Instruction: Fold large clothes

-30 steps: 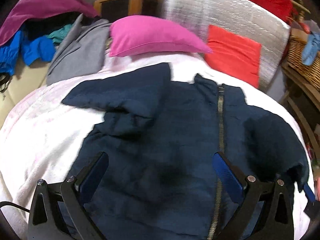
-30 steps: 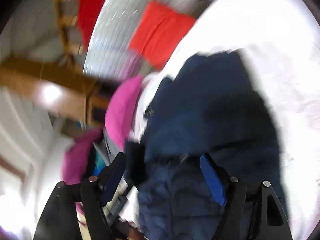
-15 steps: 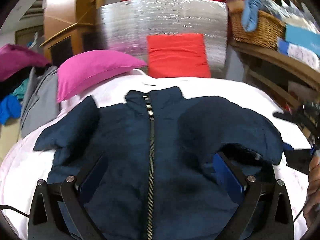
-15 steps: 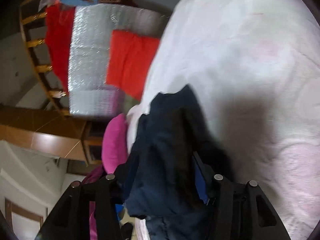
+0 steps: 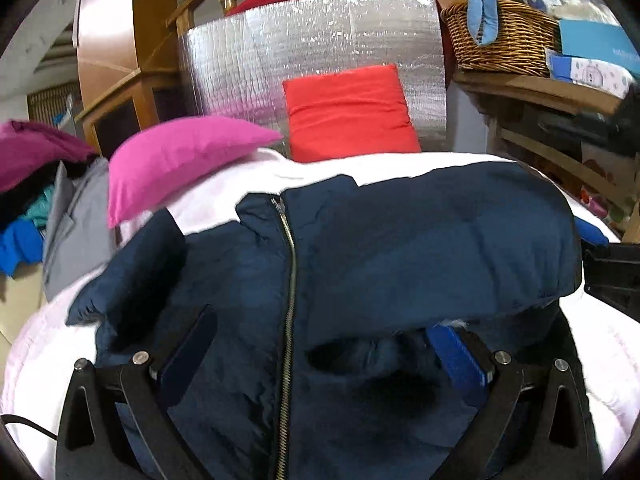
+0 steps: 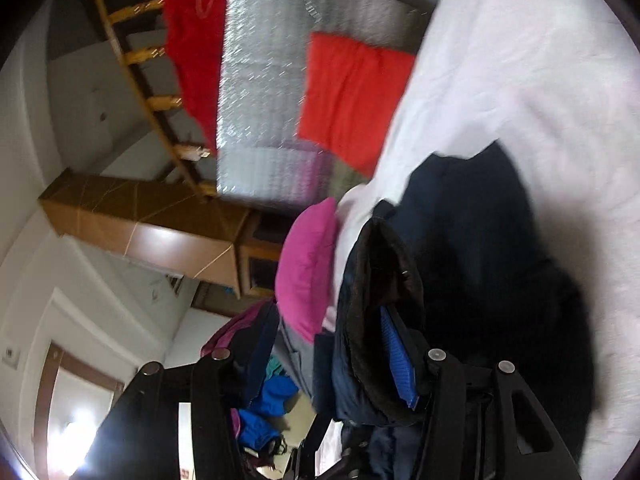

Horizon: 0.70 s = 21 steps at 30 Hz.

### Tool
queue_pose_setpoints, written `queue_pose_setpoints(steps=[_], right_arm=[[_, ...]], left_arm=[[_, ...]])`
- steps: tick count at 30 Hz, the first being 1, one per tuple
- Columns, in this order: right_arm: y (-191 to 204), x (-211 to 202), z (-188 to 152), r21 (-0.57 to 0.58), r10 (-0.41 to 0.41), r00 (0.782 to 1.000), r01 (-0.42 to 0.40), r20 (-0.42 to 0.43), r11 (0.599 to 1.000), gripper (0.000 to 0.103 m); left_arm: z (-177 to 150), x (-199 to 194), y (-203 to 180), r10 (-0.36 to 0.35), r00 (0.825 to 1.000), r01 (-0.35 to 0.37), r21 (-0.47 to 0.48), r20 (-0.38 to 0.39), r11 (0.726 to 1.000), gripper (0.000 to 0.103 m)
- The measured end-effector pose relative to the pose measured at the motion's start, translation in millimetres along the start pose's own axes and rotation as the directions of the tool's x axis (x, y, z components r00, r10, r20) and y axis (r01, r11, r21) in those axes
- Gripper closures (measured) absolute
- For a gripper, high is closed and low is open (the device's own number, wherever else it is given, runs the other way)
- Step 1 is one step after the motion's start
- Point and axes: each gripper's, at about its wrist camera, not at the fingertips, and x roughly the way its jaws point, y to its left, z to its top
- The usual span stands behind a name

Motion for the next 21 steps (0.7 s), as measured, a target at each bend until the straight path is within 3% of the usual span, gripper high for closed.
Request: queue_pose_setpoints(steps=[4, 6, 9, 12, 15, 18, 20, 21], right_arm=[[14.2, 19.9, -14.6, -0.056, 0.056, 0.996, -0.060, -0.071, 0.997, 0.047], [21.9, 30.0, -24.3, -0.090, 0.081, 0.989, -0.093, -0.122, 0.992, 0.047], [34.0, 40.9, -35.2, -0.142, 0.092, 0.977, -0.120, -0.191, 0.983, 0.047], [39.3, 40.3, -37.1, -0.185, 0.067, 0.974, -0.109, -0.217, 0.977, 0.047], [35.5, 29.5, -28.3, -0.195, 0.017, 0.985, -0.050, -0.170, 0.980, 0.042], [22.6, 8.1, -10.8, -0.173, -0.095, 0.995, 0.089, -0.031, 0.981, 0.036], [12.3, -1.5, -1.6, -0.133, -0.196, 0.980, 0.200, 0.040, 0.971, 0.036], [5.3, -7.4, 3.1, -0.099, -0.272, 0.959, 0.279, 0.078, 0.955, 0.036]], left_arm=[[-0.4, 3.9, 4.5, 0.034, 0.999, -0.034, 0.014, 0.001, 0.999, 0.000], [-1.4, 7.5, 8.6, 0.022, 1.000, -0.022, 0.004, -0.014, 1.000, 0.010], [-3.8, 20.6, 18.1, -0.039, 0.995, 0.036, -0.034, -0.095, 0.999, 0.074], [-7.1, 33.6, 42.4, -0.057, 0.985, 0.036, -0.135, -0.161, 0.990, 0.088], [-6.2, 37.2, 70.9, -0.088, 0.980, 0.045, -0.237, -0.178, 0.971, 0.090], [-8.7, 40.8, 91.4, -0.113, 0.972, 0.048, -0.297, -0.205, 0.954, 0.090], [-11.5, 43.5, 100.4, -0.107, 0.969, 0.033, -0.308, -0.225, 0.951, 0.090], [-12.5, 44.7, 102.8, -0.111, 0.967, 0.034, -0.315, -0.230, 0.949, 0.090]])
